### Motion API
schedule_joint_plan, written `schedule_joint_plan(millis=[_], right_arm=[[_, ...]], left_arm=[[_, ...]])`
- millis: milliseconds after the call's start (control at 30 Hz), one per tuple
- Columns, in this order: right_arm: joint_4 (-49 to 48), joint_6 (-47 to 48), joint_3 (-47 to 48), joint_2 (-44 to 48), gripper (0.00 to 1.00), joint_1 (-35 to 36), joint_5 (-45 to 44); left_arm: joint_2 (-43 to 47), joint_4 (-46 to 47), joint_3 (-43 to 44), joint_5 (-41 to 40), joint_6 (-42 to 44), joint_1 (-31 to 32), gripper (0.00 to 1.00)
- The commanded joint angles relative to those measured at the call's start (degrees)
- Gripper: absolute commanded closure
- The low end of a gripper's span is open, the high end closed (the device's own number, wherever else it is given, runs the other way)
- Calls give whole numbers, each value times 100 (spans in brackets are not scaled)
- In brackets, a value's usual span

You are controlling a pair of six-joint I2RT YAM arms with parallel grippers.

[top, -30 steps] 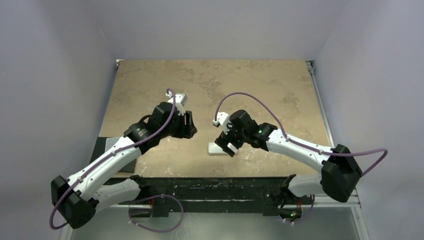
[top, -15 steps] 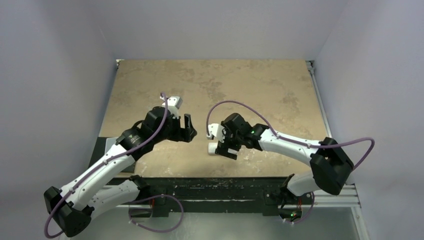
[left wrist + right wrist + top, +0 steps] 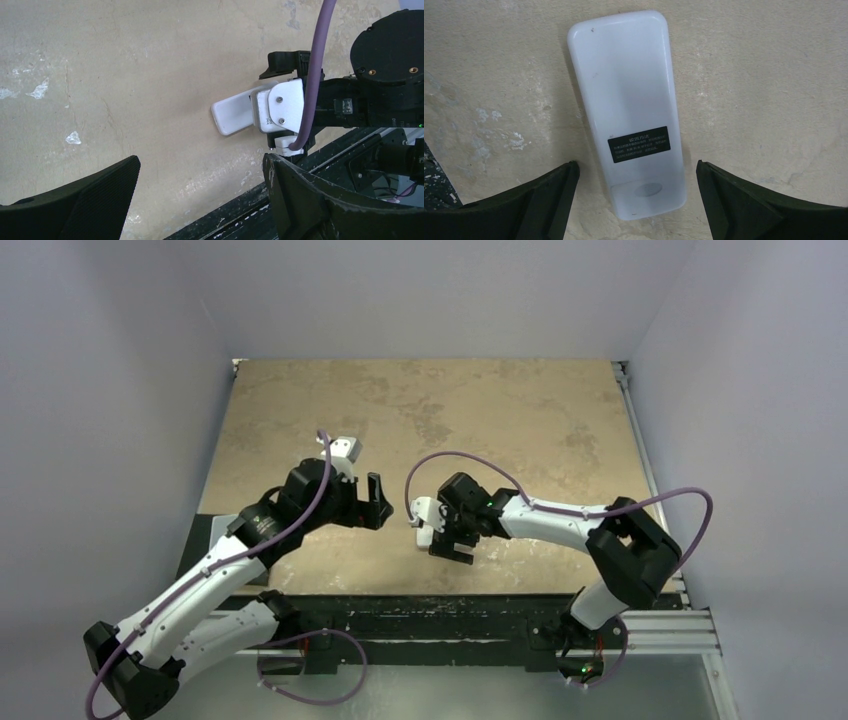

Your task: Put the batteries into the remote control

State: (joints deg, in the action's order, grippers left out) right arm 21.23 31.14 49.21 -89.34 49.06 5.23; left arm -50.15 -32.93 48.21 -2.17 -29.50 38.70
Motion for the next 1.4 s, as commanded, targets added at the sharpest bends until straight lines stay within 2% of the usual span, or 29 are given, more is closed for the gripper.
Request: schedule_joint_plan(millis=[0, 267, 433, 633, 867, 933, 1100, 1167, 1367], right_arm=[[-212, 24, 77, -91, 2, 7, -93], [-233, -207, 22, -220, 11, -17, -115], [-139, -264, 145, -427, 22, -97, -4], [-85, -318, 210, -570, 41, -116, 132], [11, -690, 193, -401, 71, -116, 280], [18, -942, 217, -248, 77, -116, 327], [35, -1565, 101, 225, 86, -105, 427], [-84, -1809, 158, 537, 85, -90, 635], [432, -2281, 626, 1033, 87, -89, 850]], left_arm=[[91, 108, -30, -2, 84, -10, 6], [94, 124, -39, 4, 85, -11, 5], [110, 132, -48, 7, 79, -11, 5], [102, 125, -57, 15, 68, -11, 5], [-4, 129, -63, -15, 18, -11, 4], [-37, 125, -49, -46, 14, -11, 4], [-81, 116, -23, -103, -12, -6, 4], [-115, 164, -21, -36, 0, -11, 3], [-206, 286, 130, 421, 120, -9, 4]])
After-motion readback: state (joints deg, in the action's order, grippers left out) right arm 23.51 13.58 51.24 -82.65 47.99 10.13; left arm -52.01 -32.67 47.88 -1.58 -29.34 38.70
